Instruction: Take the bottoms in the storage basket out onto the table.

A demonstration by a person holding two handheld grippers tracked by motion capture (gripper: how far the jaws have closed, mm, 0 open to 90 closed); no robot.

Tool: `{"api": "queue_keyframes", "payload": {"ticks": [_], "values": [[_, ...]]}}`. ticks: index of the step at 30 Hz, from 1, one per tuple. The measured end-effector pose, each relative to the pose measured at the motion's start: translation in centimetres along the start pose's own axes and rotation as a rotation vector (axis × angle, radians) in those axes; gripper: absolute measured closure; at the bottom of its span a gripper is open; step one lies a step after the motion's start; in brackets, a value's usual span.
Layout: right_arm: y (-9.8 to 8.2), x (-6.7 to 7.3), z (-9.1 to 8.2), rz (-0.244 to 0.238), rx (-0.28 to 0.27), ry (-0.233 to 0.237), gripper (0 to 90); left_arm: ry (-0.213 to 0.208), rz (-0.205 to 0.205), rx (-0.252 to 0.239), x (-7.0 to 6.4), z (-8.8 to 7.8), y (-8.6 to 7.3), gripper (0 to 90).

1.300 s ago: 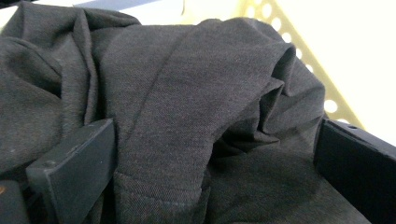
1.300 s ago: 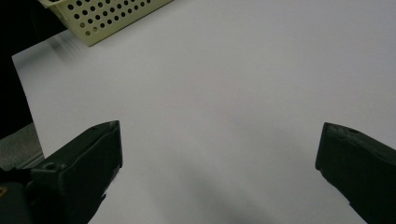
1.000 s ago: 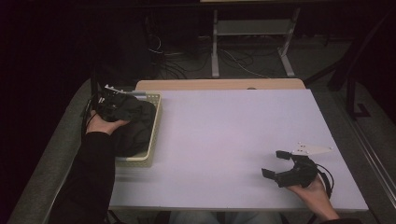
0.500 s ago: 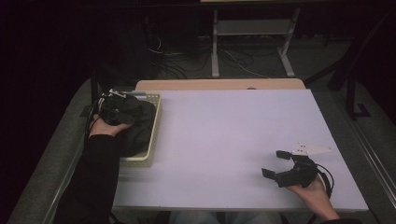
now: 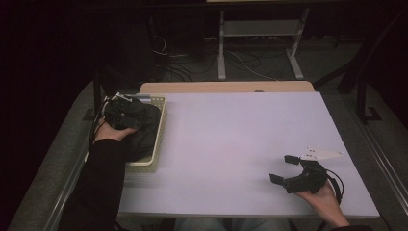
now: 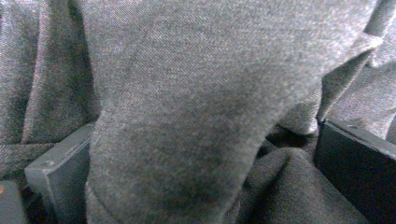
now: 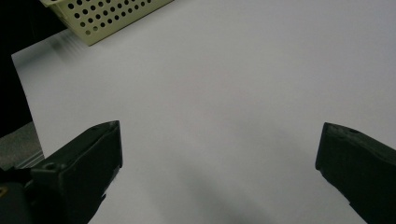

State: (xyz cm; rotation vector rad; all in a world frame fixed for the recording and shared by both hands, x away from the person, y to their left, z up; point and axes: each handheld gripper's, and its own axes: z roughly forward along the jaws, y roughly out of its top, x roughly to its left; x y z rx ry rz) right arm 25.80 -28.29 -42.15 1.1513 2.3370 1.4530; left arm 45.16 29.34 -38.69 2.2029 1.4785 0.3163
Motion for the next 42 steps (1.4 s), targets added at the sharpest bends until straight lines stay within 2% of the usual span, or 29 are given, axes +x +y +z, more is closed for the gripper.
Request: {"api": "queue_keyframes", "payload": {"ticks": [6,10,18,22,28,34,37,39,42], "values": [[0.0,0.0,0.0,-0.002,-0.003,0.001,0.1,0.005,-0.011,0.026,0.0,0.3,0.1,0.0],[0.0,0.0,0.0,-0.001,-0.004,0.002,0.1,0.037,0.015,0.053,-0.4,0.7,0.1,0.0],[0.0,0.1,-0.1,-0.003,-0.006,0.003,0.1,0.073,0.016,0.077,-0.8,1.2,0.1,2.0],[0.0,0.1,-0.1,-0.005,-0.006,0.005,0.1,0.107,0.018,0.083,-1.1,1.3,0.1,11.4],[0.0,0.1,-0.1,-0.005,-0.007,0.004,0.1,0.117,0.003,0.058,-0.9,1.0,-0.2,26.2],[0.1,0.2,-0.1,-0.004,-0.008,0.002,0.1,0.121,-0.03,0.063,-0.8,0.8,0.0,40.2],[0.1,0.2,-0.1,-0.005,-0.01,0.0,0.1,0.116,-0.029,0.065,-0.7,0.7,0.0,46.5],[0.1,0.1,-0.2,-0.006,-0.012,-0.001,0.1,0.113,-0.047,0.065,-0.7,0.6,0.1,50.1],[0.0,0.1,-0.2,-0.003,-0.01,-0.003,0.1,0.117,-0.046,0.07,-0.8,0.4,0.1,54.1]]}}
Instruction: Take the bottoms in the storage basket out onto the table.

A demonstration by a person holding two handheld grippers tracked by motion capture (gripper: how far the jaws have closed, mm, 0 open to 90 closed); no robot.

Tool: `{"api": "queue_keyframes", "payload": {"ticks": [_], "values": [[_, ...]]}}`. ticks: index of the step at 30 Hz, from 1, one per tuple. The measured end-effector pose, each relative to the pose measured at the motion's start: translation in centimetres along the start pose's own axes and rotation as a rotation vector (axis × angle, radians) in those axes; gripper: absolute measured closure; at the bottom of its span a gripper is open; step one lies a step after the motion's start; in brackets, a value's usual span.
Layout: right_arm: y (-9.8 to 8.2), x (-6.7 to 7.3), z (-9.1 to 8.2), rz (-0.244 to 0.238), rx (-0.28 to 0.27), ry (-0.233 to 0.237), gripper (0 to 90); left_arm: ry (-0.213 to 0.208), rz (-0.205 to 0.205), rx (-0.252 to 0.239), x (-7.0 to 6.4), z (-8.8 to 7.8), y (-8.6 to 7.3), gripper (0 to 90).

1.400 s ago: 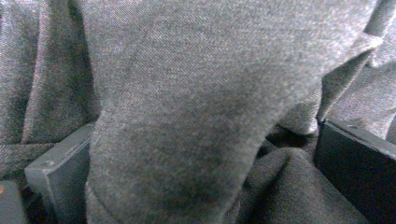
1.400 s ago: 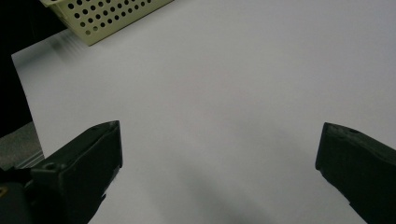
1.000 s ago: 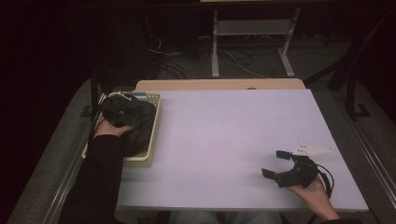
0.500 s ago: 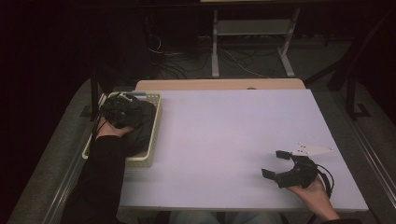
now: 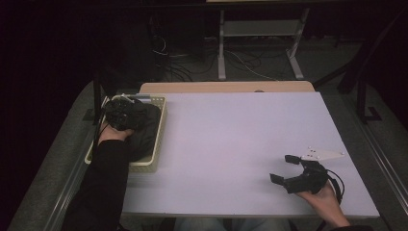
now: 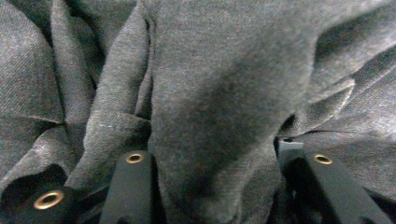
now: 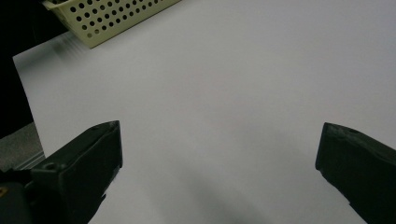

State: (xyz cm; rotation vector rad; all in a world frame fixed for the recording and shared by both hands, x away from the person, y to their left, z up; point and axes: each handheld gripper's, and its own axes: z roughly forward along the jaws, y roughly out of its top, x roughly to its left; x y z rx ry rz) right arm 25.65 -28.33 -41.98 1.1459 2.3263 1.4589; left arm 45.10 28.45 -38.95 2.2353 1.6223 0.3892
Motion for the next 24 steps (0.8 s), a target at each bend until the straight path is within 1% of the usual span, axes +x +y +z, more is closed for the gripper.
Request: {"api": "queue_keyframes", "payload": {"ticks": [2,4,6,8,9,10,12,14,15,17,18,20,24], "values": [[0.0,0.0,0.0,-0.001,0.002,-0.001,0.1,-0.008,-0.005,0.0,0.2,-0.1,0.0,55.9],[0.0,0.0,0.0,-0.001,0.0,-0.002,0.1,-0.015,-0.019,-0.006,0.2,-0.1,0.0,57.7],[0.0,0.0,0.0,-0.001,0.0,-0.002,0.1,-0.018,-0.018,-0.002,0.3,-0.3,0.1,59.1],[0.0,-0.1,-0.1,0.0,-0.002,-0.004,0.1,-0.02,-0.023,-0.014,0.4,-0.5,0.1,59.9],[0.0,-0.1,-0.1,0.003,-0.006,-0.005,0.1,-0.022,-0.036,-0.024,0.4,-0.6,0.0,61.0],[0.0,-0.1,-0.1,0.002,-0.007,-0.005,0.1,-0.026,-0.039,-0.026,0.5,-0.8,0.0,61.3],[0.0,-0.1,-0.1,0.003,-0.01,-0.003,0.1,-0.044,-0.046,-0.037,0.7,-1.2,0.0,61.7],[0.0,-0.1,-0.1,0.002,-0.011,-0.003,0.1,-0.064,-0.068,-0.053,0.9,-1.7,-0.1,61.8],[0.0,-0.1,-0.1,0.002,-0.011,-0.003,0.1,-0.074,-0.072,-0.058,1.0,-2.0,-0.1,61.8],[0.0,-0.1,-0.1,0.002,-0.01,-0.003,0.1,-0.086,-0.082,-0.068,1.1,-2.5,-0.1,61.8],[0.0,-0.1,-0.1,0.003,-0.011,-0.002,0.1,-0.103,-0.092,-0.082,1.2,-3.0,-0.2,61.8],[0.0,-0.1,-0.2,0.004,-0.012,-0.003,0.1,-0.11,-0.093,-0.088,1.3,-3.3,-0.2,61.8],[0.0,-0.1,-0.2,0.006,-0.014,-0.004,0.1,-0.149,-0.122,-0.123,1.7,-4.3,-0.4,61.8]]}}
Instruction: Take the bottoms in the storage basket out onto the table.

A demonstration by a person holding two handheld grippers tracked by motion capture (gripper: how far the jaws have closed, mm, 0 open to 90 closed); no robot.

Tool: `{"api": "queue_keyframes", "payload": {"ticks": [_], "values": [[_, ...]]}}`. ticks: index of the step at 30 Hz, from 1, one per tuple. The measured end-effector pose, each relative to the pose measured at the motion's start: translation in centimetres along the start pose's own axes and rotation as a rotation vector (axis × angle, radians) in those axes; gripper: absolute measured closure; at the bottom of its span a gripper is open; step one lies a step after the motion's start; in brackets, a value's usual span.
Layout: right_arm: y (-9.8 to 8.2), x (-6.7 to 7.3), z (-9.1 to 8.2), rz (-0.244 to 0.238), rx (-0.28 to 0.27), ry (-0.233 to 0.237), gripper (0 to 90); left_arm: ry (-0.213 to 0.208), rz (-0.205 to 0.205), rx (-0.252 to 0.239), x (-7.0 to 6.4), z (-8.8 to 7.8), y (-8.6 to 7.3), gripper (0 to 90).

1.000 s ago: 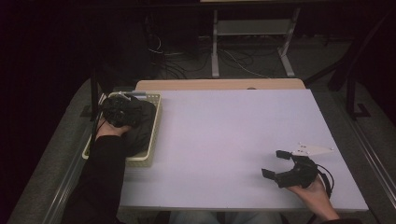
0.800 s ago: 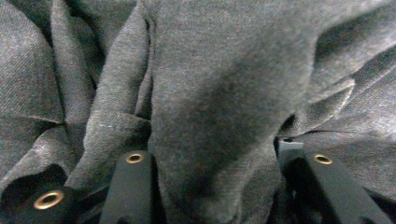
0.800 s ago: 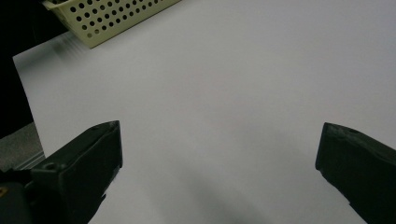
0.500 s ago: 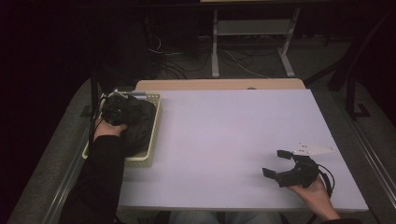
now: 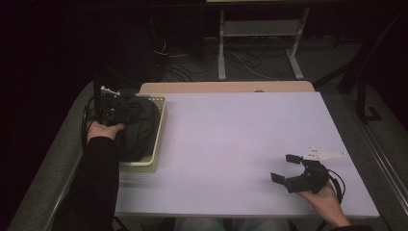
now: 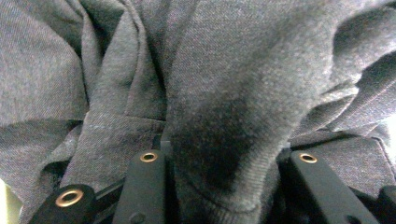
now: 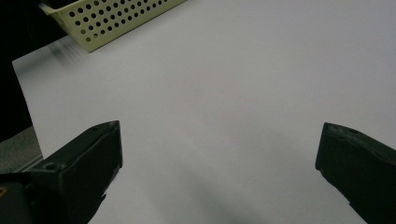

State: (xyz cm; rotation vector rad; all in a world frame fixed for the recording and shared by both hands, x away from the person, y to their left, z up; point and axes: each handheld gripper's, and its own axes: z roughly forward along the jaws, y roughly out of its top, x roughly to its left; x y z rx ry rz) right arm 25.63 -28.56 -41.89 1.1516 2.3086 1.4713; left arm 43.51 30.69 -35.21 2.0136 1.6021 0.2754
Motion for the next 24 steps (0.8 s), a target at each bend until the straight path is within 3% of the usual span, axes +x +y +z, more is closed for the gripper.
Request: {"api": "queue_keyframes", "payload": {"ticks": [18,24], "values": [[0.0,0.1,-0.1,-0.003,-0.01,0.003,0.1,-0.117,-0.041,-0.113,0.8,-5.9,1.2,61.6],[0.0,0.1,-0.1,-0.002,-0.01,0.004,0.1,-0.12,-0.026,-0.133,0.9,-7.6,1.6,61.6]]}}
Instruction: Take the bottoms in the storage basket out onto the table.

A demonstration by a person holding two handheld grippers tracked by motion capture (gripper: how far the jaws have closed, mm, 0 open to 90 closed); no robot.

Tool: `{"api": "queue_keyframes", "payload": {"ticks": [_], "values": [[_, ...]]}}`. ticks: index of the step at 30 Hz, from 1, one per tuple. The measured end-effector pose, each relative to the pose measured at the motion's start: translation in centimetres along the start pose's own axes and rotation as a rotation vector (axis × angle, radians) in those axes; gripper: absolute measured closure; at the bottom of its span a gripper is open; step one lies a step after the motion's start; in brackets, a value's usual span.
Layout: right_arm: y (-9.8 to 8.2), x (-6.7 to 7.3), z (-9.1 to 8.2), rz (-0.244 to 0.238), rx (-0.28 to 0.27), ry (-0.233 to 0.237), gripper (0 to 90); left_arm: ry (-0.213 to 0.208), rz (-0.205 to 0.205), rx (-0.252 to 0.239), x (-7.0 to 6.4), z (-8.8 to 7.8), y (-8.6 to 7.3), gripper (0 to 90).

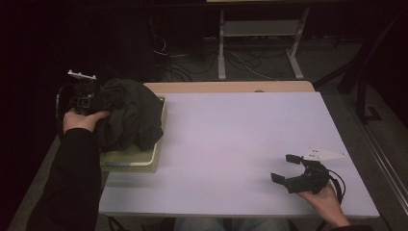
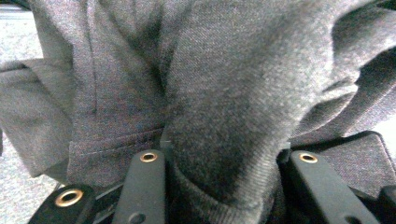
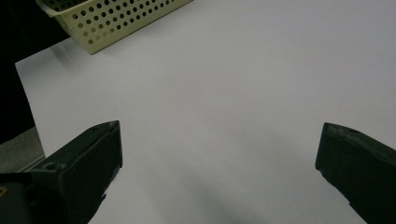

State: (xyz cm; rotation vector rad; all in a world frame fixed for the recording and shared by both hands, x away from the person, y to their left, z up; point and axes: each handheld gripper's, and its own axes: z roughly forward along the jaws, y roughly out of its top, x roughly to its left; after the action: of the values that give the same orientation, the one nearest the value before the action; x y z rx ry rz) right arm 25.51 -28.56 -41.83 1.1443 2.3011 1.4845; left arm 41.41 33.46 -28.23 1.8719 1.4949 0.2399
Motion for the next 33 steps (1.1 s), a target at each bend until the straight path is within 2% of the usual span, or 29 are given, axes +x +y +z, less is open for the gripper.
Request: {"api": "queue_keyframes", "payload": {"ticks": [4,13,21,28,33], "values": [[0.0,0.0,0.0,0.0,-0.001,0.0,0.1,-0.006,0.008,-0.012,-0.1,-1.0,0.3,61.5],[0.0,0.0,0.0,-0.001,0.0,-0.002,0.1,-0.024,0.046,-0.005,-0.9,-2.8,1.2,61.5],[0.0,0.1,0.0,-0.002,0.0,-0.001,0.1,-0.086,0.091,-0.01,-2.0,-4.3,2.4,61.5],[0.0,0.0,-0.1,-0.006,-0.006,0.001,0.1,-0.152,0.11,-0.046,-2.7,-5.4,3.3,61.5],[0.0,0.0,-0.1,-0.009,-0.006,0.003,0.1,-0.192,0.138,-0.067,-3.4,-6.1,3.8,61.5]]}}
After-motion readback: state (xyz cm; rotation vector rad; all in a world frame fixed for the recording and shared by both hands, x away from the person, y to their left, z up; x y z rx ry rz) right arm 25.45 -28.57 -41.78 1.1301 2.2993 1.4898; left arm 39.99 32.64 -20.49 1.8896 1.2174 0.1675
